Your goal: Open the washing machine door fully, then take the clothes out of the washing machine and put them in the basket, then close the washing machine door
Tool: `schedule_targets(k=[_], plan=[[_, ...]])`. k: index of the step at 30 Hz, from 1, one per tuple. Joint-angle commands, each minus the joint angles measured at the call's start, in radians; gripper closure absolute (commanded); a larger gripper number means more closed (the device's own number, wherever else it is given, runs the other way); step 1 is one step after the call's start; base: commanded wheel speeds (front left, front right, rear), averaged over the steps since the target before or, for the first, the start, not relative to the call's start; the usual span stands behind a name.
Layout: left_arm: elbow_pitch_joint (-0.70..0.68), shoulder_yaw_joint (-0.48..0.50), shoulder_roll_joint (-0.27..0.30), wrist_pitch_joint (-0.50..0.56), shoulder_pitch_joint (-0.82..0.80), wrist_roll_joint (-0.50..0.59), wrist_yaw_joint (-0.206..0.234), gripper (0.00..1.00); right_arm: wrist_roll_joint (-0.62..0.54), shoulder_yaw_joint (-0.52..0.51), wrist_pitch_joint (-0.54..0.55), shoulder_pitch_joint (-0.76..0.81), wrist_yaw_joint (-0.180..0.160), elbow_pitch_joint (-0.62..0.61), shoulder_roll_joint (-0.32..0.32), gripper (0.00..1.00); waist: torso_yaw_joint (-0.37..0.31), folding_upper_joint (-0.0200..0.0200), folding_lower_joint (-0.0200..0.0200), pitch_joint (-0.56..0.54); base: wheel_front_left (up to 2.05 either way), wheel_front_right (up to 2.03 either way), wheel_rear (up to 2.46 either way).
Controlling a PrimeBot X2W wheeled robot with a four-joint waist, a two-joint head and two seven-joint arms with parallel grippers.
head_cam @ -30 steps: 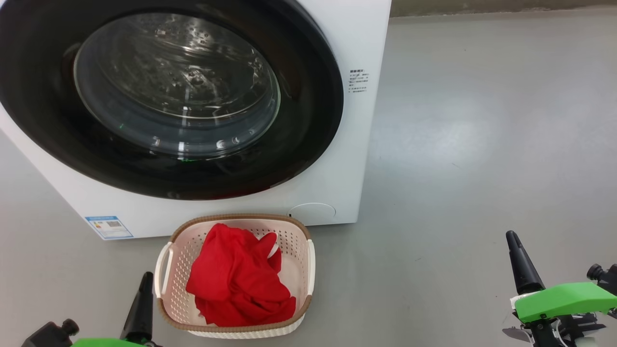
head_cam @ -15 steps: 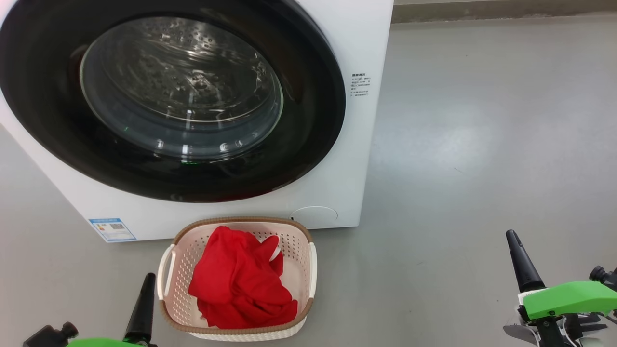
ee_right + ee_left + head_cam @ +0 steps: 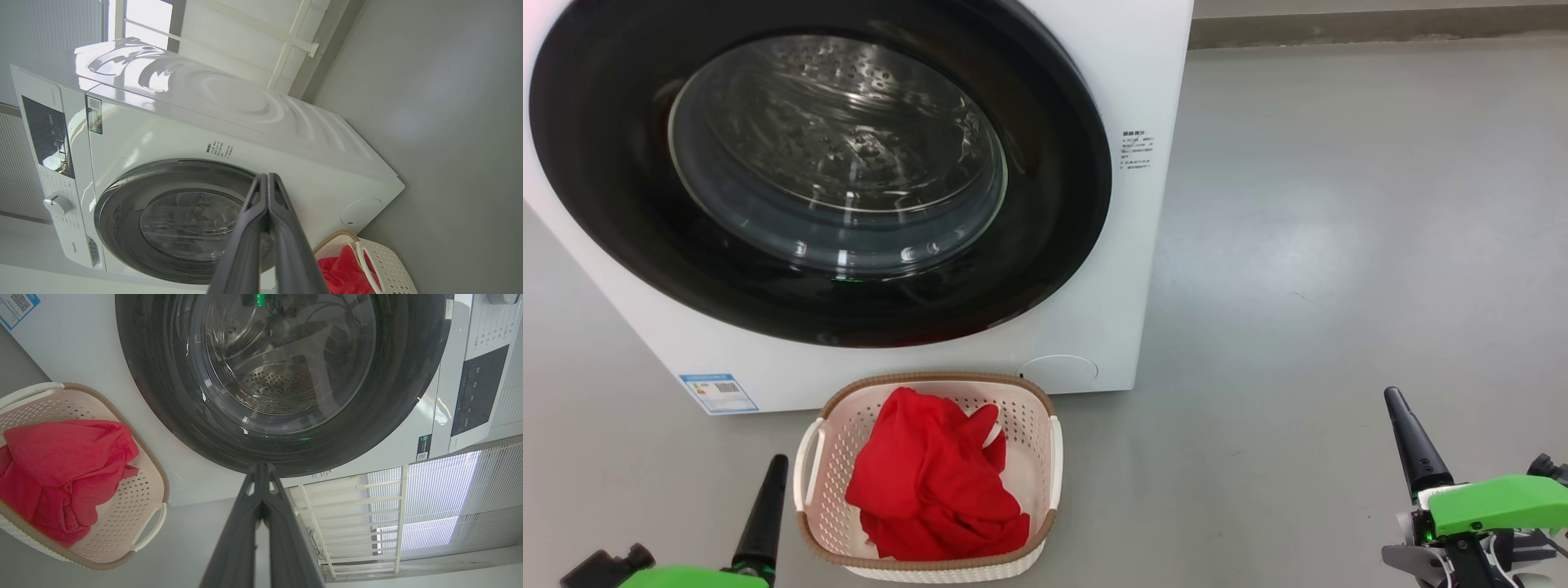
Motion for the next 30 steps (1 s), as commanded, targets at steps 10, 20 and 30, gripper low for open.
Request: schedule_targets(k=[10,20,30], plan=[[-0.019,0.037,0.007,0.033,-0.047,-0.121,-0.006,1.0,0.105,0.01,0.033,-0.043,-0.001,-0.04,-0.004,1.0,0.004,0.0,0.0,-0.009,0.0,0.0,0.0],[-0.018,0.042,0.007,0.062,-0.054,-0.232,-0.007,1.0,0.201,0.004,0.063,-0.046,-0.001,-0.047,-0.003,1.0,0.008,0.0,-0.0001,-0.018,0.0,0.0,0.0],[-0.018,0.043,0.006,0.072,-0.056,-0.27,-0.007,1.0,0.233,0.002,0.073,-0.047,-0.001,-0.05,-0.002,1.0,0.009,0.0,-0.0001,-0.021,0.0,0.0,0.0]])
